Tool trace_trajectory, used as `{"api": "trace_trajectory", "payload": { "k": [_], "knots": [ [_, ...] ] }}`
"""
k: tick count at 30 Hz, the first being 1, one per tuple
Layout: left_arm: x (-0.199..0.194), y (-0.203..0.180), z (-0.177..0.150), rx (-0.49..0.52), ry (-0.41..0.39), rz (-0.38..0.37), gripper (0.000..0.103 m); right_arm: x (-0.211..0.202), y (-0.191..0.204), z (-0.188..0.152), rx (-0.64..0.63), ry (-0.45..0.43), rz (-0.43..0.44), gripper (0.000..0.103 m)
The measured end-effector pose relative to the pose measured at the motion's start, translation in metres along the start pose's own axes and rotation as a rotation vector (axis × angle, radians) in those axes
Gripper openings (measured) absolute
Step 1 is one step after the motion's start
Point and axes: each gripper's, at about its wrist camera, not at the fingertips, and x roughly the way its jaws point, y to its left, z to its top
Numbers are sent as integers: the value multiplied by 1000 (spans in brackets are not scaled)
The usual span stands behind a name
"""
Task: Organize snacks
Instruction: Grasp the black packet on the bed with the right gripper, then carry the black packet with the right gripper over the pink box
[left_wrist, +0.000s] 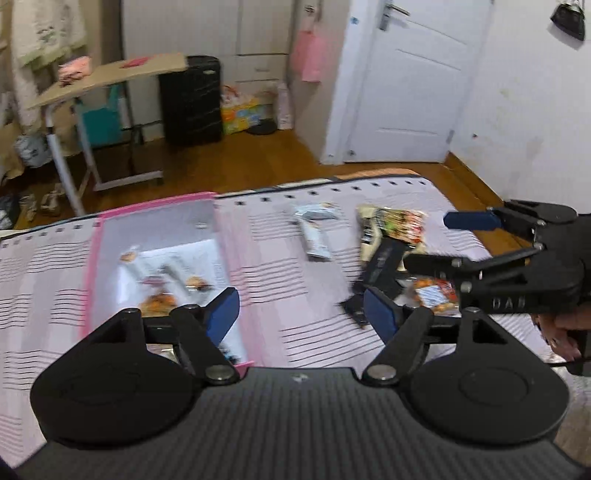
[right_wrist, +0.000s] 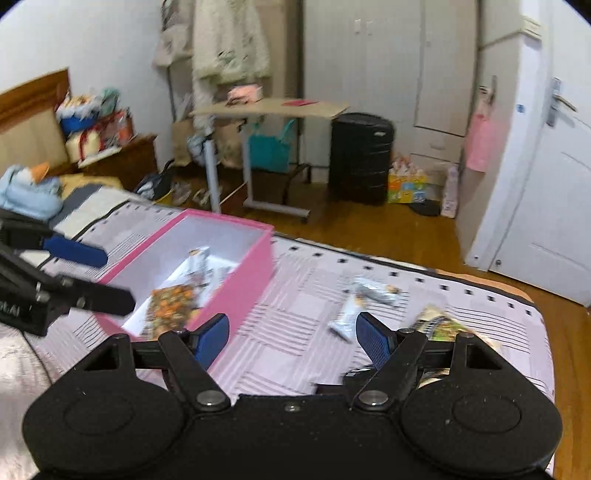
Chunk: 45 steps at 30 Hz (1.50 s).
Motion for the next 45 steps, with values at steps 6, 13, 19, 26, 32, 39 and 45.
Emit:
{"api": "trace_trajectory", "payload": {
  "k": [6,13,19,26,32,39,45],
  "knots": [
    [60,-37,-4,41,71,-43,75,23,-52,-20,140,71,31,80],
    [134,-61,-5,70,105,-111,75,77,-96,-35,339,185,19,80],
    [197,-84,-9,173,98,-120,75,114,-121,-49,453,238,8,79],
    [251,-97,-13,212,125,-153,75,153,-155,-74,618,272,53,76],
    [276,-94,-17,219,134,-153,75,173,-159,-86,683,314,124,76],
    [289,-92,-26,207,168,-174,61,186,-151,-92,679,333,108,76],
    [284,-91,-27,161,172,-183,59,184,-145,-94,663,287,54,61]
  ]
}}
